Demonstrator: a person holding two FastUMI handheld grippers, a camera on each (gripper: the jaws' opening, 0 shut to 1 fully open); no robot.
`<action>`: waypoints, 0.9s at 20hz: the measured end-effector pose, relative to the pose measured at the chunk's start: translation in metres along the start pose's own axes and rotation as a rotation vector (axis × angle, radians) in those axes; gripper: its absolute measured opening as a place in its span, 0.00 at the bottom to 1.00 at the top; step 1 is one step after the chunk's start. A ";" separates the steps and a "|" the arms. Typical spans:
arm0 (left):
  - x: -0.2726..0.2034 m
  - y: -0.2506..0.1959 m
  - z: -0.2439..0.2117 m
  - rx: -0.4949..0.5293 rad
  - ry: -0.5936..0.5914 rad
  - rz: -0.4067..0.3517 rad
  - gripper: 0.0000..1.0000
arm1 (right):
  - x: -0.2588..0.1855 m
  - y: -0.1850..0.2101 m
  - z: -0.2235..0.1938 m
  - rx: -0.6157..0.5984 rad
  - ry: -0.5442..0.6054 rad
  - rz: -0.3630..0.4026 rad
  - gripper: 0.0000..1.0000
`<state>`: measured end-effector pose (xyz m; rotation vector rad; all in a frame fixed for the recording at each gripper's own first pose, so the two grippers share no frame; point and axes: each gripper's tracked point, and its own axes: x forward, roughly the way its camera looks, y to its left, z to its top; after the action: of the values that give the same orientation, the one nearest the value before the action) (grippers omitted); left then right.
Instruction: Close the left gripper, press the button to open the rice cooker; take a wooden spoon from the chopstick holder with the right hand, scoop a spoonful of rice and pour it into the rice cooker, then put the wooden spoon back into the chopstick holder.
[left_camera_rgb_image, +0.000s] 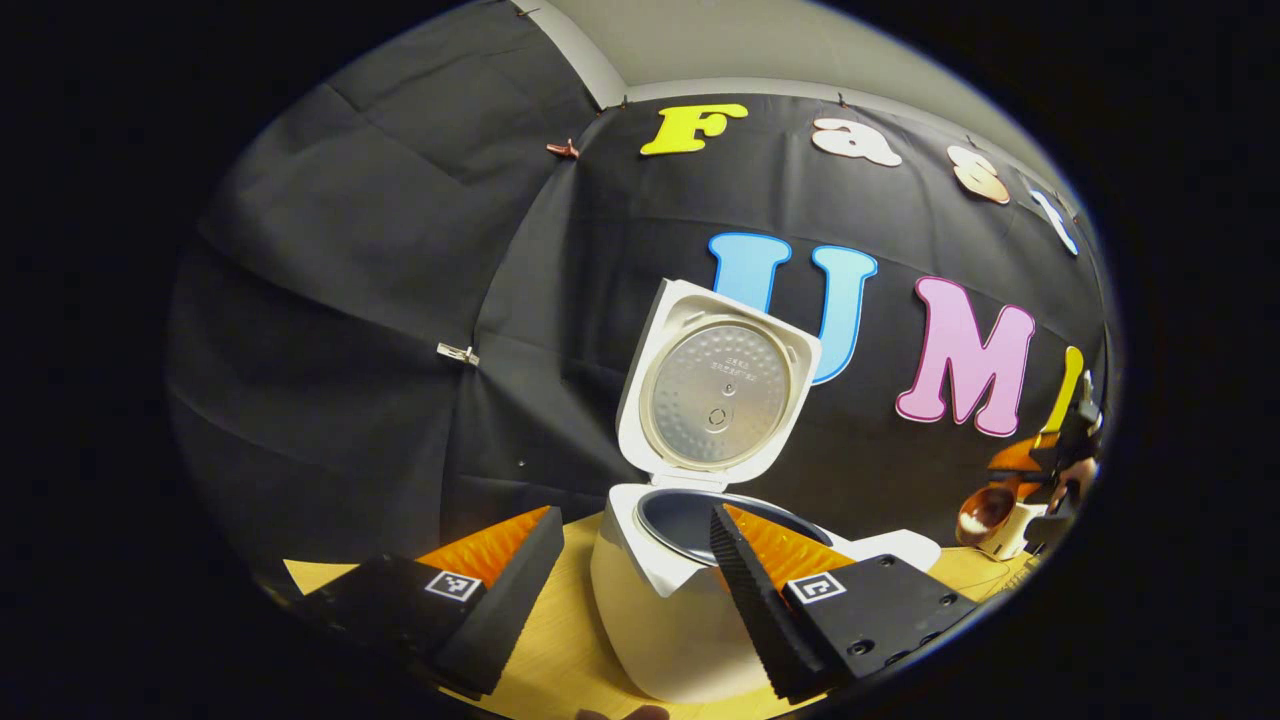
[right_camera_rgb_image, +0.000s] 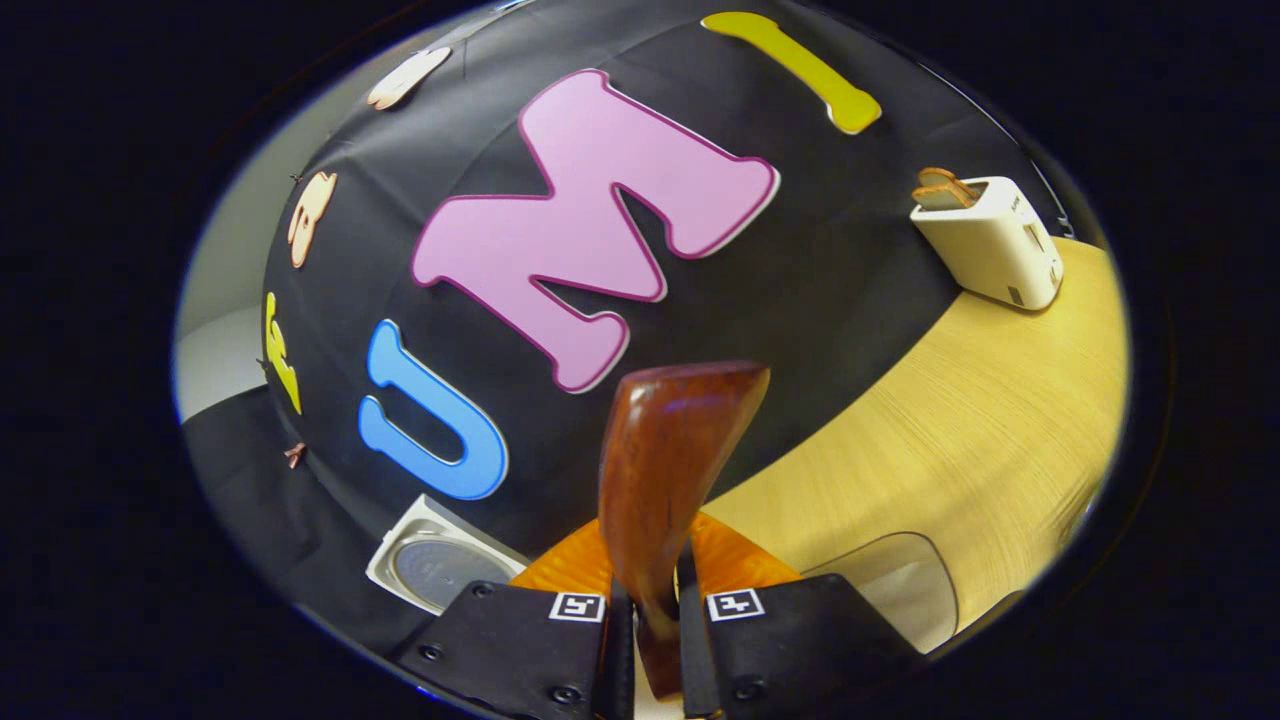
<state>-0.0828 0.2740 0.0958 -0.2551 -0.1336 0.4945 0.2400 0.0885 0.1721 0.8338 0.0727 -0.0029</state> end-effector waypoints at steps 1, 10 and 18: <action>0.000 0.000 -0.001 0.006 0.003 0.001 0.95 | 0.004 0.017 0.000 0.010 -0.002 0.021 0.22; -0.005 0.014 0.003 -0.006 0.000 0.014 0.95 | 0.048 0.124 -0.072 0.021 0.070 0.157 0.21; -0.012 0.039 0.001 -0.010 0.016 0.032 0.95 | 0.072 0.182 -0.152 -0.223 0.074 0.230 0.22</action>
<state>-0.1107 0.3013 0.0854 -0.2716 -0.1164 0.5240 0.3083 0.3254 0.1998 0.6151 0.0450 0.2490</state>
